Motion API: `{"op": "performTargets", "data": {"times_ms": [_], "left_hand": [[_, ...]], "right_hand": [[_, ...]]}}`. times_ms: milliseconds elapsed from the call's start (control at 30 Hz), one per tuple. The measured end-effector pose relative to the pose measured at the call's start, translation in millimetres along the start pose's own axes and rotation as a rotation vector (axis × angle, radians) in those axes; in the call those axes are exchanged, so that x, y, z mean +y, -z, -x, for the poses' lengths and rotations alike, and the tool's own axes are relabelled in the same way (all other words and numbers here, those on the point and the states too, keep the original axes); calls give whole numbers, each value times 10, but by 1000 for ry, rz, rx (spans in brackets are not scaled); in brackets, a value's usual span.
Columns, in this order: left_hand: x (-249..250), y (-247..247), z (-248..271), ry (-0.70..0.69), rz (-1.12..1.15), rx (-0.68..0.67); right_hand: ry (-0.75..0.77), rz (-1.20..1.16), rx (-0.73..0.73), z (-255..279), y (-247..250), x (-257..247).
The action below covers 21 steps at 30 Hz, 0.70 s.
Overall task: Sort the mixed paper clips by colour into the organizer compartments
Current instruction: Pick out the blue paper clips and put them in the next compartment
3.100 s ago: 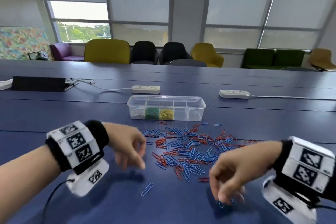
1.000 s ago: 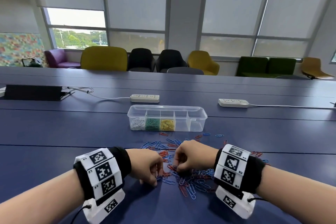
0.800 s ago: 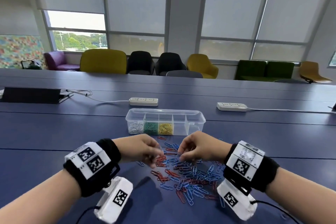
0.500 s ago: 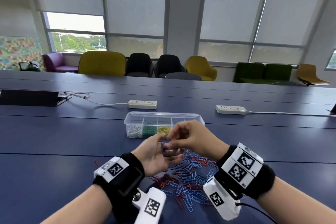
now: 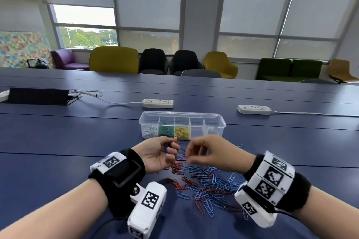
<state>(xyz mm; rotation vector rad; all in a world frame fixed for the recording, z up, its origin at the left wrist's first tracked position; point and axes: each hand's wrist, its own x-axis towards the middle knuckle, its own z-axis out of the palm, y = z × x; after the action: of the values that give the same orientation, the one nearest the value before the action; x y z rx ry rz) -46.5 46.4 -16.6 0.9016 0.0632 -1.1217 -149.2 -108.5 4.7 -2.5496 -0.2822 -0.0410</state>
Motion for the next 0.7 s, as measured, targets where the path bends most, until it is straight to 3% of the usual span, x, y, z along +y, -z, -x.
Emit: {"op": "performTargets", "data": {"times_ms": [100, 167, 233, 300, 333, 433, 533, 700], "left_hand": [[53, 4, 65, 13, -154, -7], [29, 8, 89, -67, -570, 23], [-42, -16, 154, -173, -1141, 6], [-140, -58, 277, -210, -1592, -150], [-199, -87, 344, -192, -1697, -271], [-395, -162, 463, -93, -1816, -550], [-546, -204, 444, -28, -1944, -700], [-615, -192, 360, -1, -2122, -670]], "right_hand": [[-27, 57, -353, 92, -34, 83], [-35, 122, -425, 118, -98, 115], [-46, 194, -444, 118, -168, 140], [-59, 256, -441, 106, -202, 160], [-72, 276, -440, 105, -204, 170], [-93, 300, -443, 127, -194, 189], [-108, 323, -420, 173, -173, 181], [-144, 166, -334, 238, -126, 76]]}}
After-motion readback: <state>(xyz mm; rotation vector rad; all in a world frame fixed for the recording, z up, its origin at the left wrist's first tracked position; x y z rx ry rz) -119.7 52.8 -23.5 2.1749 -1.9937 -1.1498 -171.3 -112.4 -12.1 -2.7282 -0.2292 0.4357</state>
